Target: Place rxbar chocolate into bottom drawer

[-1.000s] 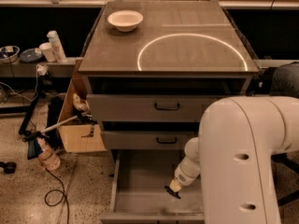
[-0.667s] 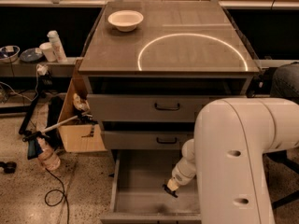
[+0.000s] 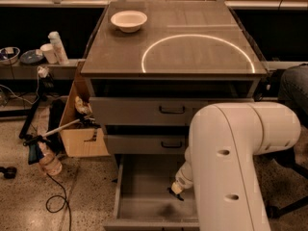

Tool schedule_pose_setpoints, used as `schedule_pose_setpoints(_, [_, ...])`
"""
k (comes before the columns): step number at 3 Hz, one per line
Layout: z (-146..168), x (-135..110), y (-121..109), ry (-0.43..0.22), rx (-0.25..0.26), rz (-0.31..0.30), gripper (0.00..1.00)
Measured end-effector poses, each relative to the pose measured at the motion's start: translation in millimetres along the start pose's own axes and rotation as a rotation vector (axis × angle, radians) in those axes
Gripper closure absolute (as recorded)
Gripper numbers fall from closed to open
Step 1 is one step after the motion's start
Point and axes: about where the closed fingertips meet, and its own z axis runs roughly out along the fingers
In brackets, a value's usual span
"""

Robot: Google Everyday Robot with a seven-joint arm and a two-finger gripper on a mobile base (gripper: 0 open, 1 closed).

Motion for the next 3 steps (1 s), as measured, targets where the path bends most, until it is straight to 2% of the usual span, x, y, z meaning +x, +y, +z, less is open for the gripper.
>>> schedule_pose_setpoints(1, [9, 0, -7, 0.019, 0.009, 0.016, 1.0])
schedule_pose_setpoints(3, [27, 19, -1, 0.052, -0.026, 0.056, 1.0])
